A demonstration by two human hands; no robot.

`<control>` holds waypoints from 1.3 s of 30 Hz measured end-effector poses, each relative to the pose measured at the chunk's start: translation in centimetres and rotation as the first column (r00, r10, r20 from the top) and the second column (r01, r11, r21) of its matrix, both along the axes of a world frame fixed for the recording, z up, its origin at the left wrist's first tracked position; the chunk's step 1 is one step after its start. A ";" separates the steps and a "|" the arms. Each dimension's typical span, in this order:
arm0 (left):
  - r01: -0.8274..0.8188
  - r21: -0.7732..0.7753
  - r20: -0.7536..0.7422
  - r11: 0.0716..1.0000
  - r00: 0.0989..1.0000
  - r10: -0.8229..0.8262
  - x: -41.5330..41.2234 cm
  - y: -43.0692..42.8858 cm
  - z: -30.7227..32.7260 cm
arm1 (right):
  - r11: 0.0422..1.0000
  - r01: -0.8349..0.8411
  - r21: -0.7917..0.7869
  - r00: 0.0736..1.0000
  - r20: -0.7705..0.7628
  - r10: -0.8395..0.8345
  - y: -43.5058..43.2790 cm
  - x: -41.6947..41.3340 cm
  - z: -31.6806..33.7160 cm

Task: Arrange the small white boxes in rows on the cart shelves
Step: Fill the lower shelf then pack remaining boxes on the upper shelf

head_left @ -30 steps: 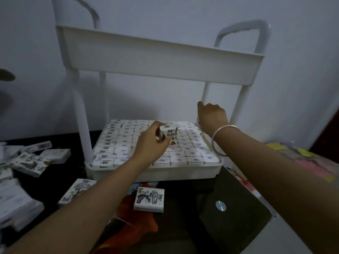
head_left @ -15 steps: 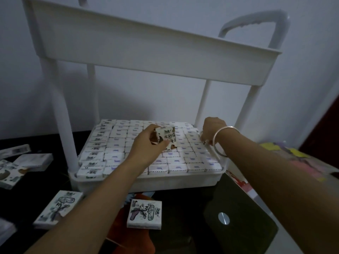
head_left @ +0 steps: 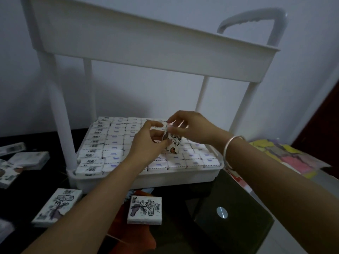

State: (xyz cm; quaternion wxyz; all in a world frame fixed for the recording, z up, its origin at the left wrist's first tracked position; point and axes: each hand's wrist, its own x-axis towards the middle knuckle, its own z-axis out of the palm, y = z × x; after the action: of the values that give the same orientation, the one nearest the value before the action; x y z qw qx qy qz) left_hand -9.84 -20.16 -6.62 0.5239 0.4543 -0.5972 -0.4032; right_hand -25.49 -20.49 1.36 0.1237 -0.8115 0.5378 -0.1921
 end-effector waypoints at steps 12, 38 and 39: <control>0.482 -0.331 0.892 0.811 0.440 0.102 -6.1 2.1 -0.1 | 0.891 0.340 -0.300 0.678 -0.579 -0.453 -1.4 -3.1 3.7; 0.514 -0.279 0.901 0.811 0.432 0.037 -5.0 2.2 -1.3 | 0.921 0.370 -0.121 0.674 -0.647 -0.356 -1.0 -2.9 -1.0; 0.495 -0.275 0.871 0.824 0.492 -0.005 -4.5 2.5 -1.1 | 0.928 0.337 -0.161 0.677 -0.643 -0.357 -0.8 -2.8 -1.3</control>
State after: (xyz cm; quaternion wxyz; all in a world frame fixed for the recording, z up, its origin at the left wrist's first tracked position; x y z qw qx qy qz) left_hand -14.32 -17.70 -7.73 0.1998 0.3445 -0.9163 -0.0412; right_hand -28.28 -21.27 0.10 -0.1254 -0.7111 0.6872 0.0802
